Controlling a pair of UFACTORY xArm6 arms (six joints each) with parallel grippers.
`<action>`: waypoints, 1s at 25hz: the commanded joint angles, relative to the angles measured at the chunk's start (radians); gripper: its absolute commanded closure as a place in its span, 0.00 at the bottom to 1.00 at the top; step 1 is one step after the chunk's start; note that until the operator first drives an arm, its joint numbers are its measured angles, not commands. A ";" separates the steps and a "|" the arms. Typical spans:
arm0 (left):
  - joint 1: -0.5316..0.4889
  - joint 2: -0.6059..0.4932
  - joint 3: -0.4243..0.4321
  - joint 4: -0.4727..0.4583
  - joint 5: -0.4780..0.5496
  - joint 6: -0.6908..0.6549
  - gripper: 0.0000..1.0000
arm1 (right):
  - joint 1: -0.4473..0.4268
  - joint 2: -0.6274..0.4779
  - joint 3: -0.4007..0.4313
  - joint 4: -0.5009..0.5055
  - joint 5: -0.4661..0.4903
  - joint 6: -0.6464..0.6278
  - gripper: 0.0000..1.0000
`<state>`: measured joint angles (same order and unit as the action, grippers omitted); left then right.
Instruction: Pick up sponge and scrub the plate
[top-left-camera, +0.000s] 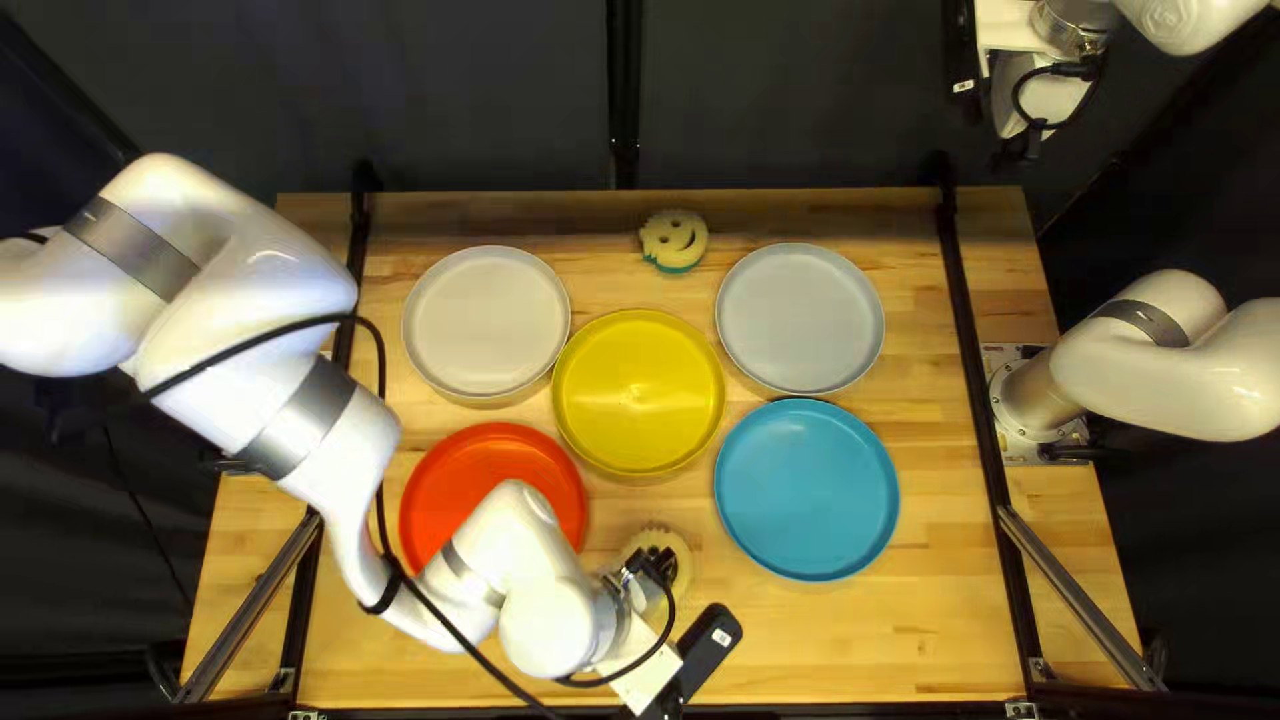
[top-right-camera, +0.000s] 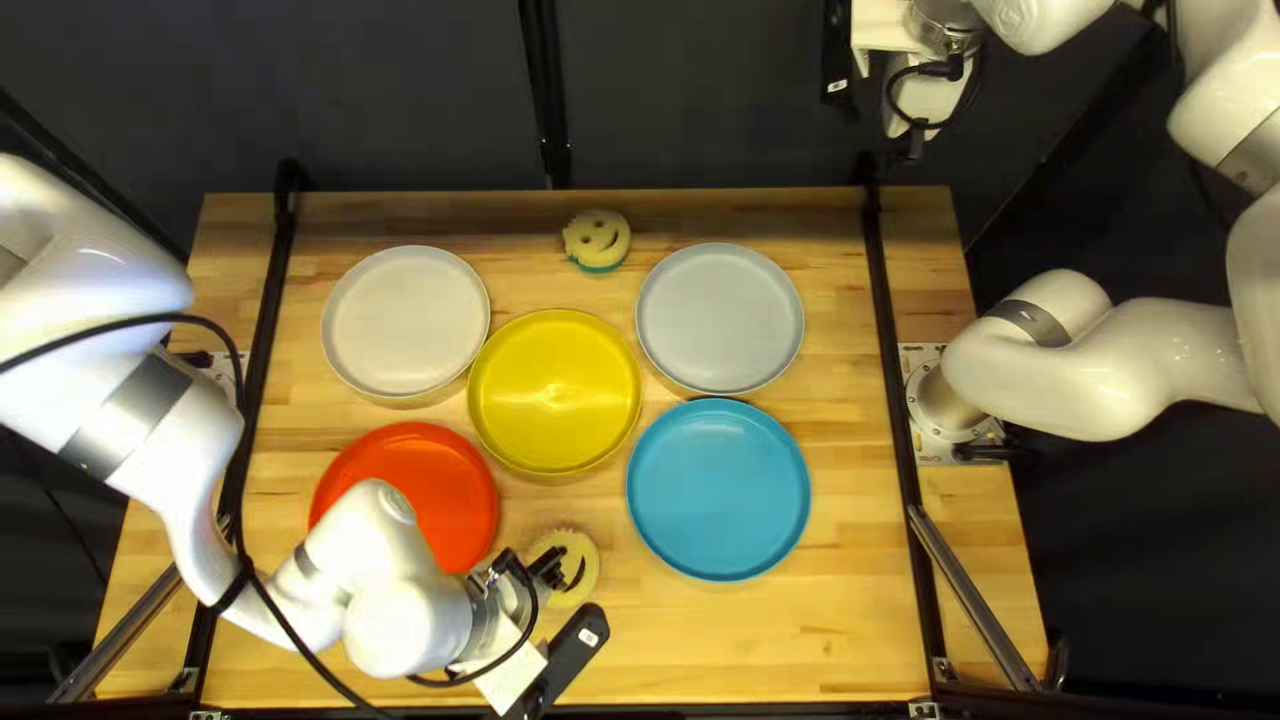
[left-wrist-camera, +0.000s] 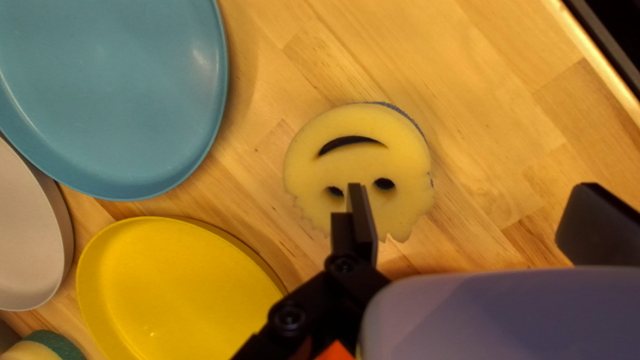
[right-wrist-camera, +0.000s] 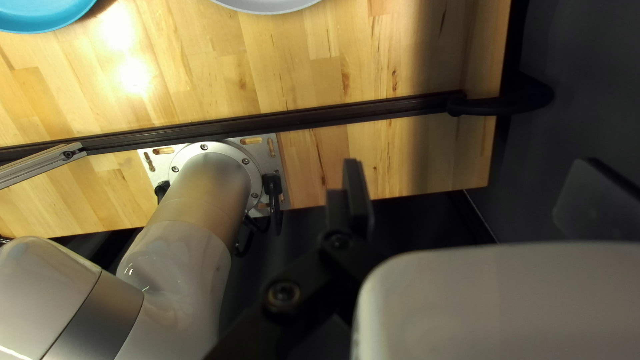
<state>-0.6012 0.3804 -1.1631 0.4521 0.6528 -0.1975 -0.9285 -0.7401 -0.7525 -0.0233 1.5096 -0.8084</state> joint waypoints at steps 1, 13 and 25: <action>-0.007 0.023 0.006 0.064 -0.018 -0.072 0.00 | 0.000 0.000 0.000 0.000 0.000 0.000 0.00; 0.015 0.044 0.050 0.179 -0.062 -0.190 0.00 | 0.000 0.000 0.000 0.000 0.000 0.000 0.00; 0.025 0.015 0.098 0.206 -0.112 -0.218 1.00 | 0.000 0.000 0.000 0.000 0.000 0.000 0.00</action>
<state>-0.5789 0.4007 -1.0756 0.6448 0.5571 -0.4022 -0.9285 -0.7401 -0.7525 -0.0233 1.5096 -0.8084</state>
